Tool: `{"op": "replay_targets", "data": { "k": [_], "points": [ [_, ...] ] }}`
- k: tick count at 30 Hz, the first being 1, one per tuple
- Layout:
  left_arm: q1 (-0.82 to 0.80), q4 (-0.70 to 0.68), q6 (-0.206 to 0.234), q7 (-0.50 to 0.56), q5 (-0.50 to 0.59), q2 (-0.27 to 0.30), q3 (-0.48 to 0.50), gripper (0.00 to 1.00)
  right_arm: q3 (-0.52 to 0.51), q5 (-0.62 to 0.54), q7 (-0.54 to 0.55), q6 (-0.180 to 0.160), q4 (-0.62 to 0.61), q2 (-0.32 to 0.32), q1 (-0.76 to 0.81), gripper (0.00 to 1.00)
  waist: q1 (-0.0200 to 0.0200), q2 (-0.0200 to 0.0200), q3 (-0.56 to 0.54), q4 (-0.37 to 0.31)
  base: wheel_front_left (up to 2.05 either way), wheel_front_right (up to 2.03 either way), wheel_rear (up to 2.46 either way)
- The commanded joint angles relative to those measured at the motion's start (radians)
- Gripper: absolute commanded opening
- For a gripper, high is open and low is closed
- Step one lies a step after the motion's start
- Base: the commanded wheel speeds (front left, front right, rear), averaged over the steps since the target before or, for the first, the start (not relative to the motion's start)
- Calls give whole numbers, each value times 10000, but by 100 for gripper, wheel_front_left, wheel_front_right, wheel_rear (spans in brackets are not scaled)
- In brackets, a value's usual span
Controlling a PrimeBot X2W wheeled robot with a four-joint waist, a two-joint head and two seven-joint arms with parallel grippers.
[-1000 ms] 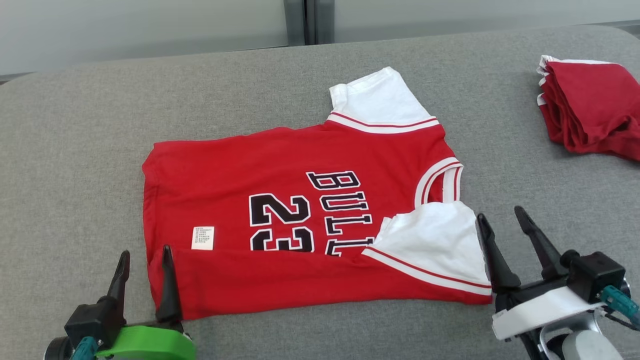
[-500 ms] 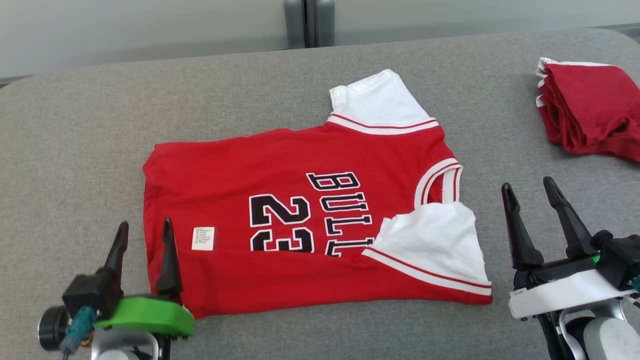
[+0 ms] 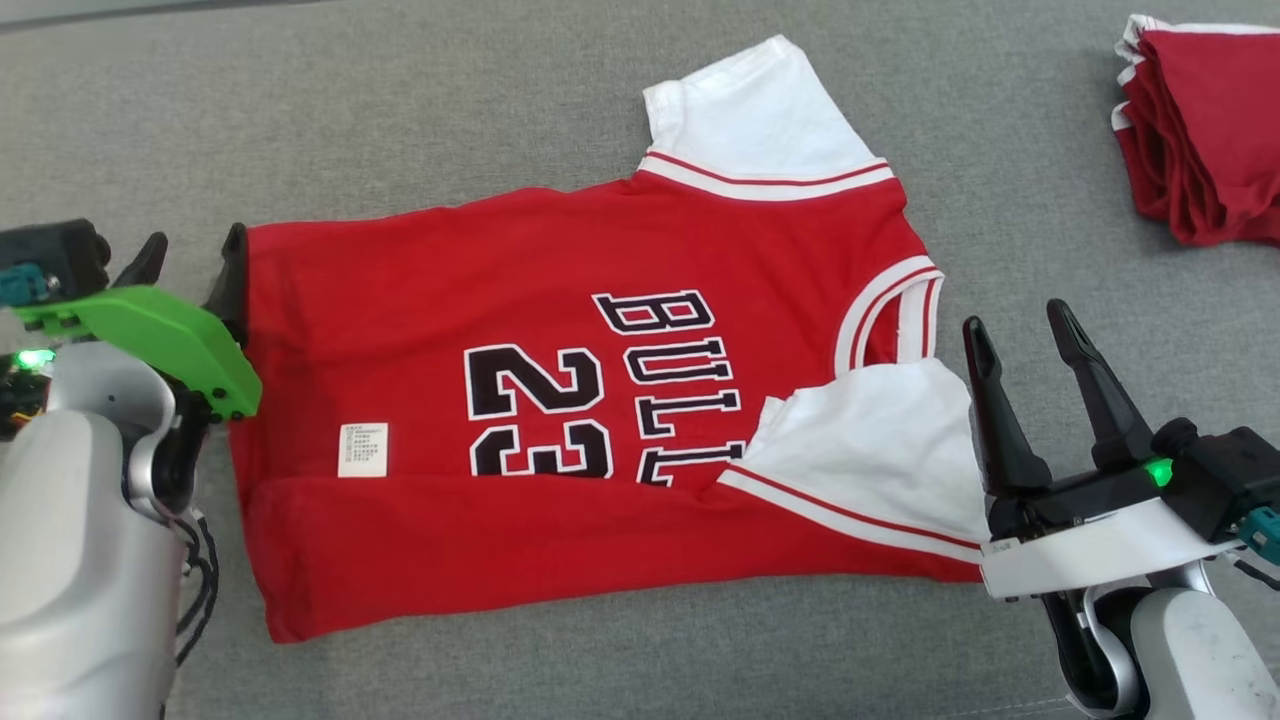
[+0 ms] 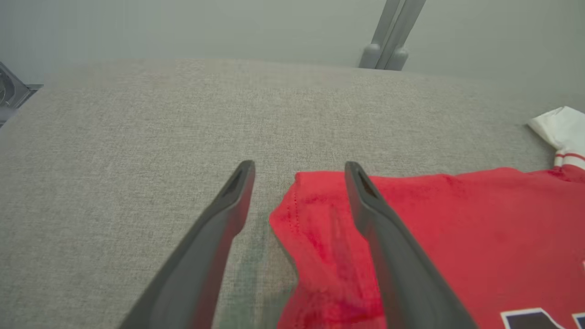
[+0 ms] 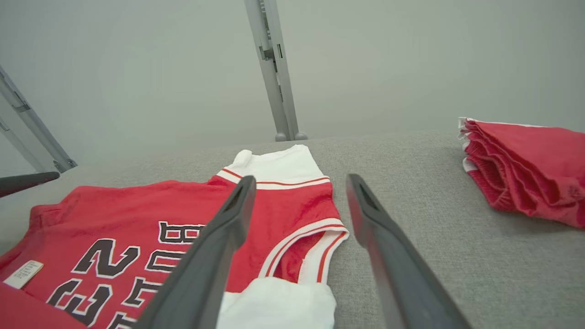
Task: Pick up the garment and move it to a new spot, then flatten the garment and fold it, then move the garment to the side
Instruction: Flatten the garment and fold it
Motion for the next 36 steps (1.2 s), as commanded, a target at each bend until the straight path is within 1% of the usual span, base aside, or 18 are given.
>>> {"op": "replay_targets", "data": {
  "k": [1, 4, 7, 8, 9, 10, 11, 18, 22, 25, 30, 36],
  "points": [
    [-393, 400, -97, 207, -171, 155, -69, 100, 34, 63, -102, -17, 92, -29, -174, 100, 0, 0, 430, -313, 0, 0, 0],
    [-972, 1338, -237, 689, -345, 413, -276, 100, 128, 120, -208, -17, 259, -67, -342, 100, 0, 0, 617, -416, 0, 0, 0],
    [-1287, 2074, -291, 1117, -645, 490, -453, 100, 148, 182, -296, -17, 461, -106, -478, 100, 0, 0, 703, -452, 0, 0, 0],
    [-1393, 2294, -312, 1252, -736, 551, -527, 81, 137, 225, -321, -17, 559, -137, -537, 100, 0, 0, 727, -458, 0, 0, 0],
    [-1469, 2427, -325, 1318, -804, 574, -595, 42, 108, 255, -342, -17, 654, -164, -601, 100, 0, 0, 740, -460, 0, 0, 0],
    [-1520, 2556, -319, 1302, -863, 558, -682, 6, 71, 296, -366, -17, 781, -222, -700, 100, 0, 0, 750, -453, 0, 0, 0],
    [-1539, 2644, -326, 1263, -901, 574, -743, 0, 32, 333, -379, -17, 895, -285, -793, 100, 0, 0, 755, -445, 0, 0, 0],
    [-1923, 2837, -310, 818, -1344, 607, -1327, 0, -158, 881, -419, -17, 2364, -989, -2202, 100, 0, 0, 945, -229, 0, 0, 0],
    [-2123, 2887, -312, 617, -1526, 511, -1600, 0, 119, 1293, -436, -16, 3190, -1375, -3345, 100, 0, 0, 1270, 10, 0, 0, 0],
    [-2384, 2899, -312, 460, -1608, 366, -1814, 0, 428, 1584, -429, -16, 3839, -1646, -4307, 100, 0, 0, 1603, 257, 0, 0, 0],
    [-2880, 2877, -313, 154, -1728, 57, -2273, 0, 1227, 2225, -204, -16, 5108, -2054, -6171, 100, 0, 0, 2195, 770, 0, 0, 0],
    [-3342, 2947, -314, -236, -1923, -292, -2825, 0, 2432, 2933, 582, -16, 6888, -2433, -8464, 100, 0, 0, 2592, 1339, 0, 0, 0]
  ]
}}
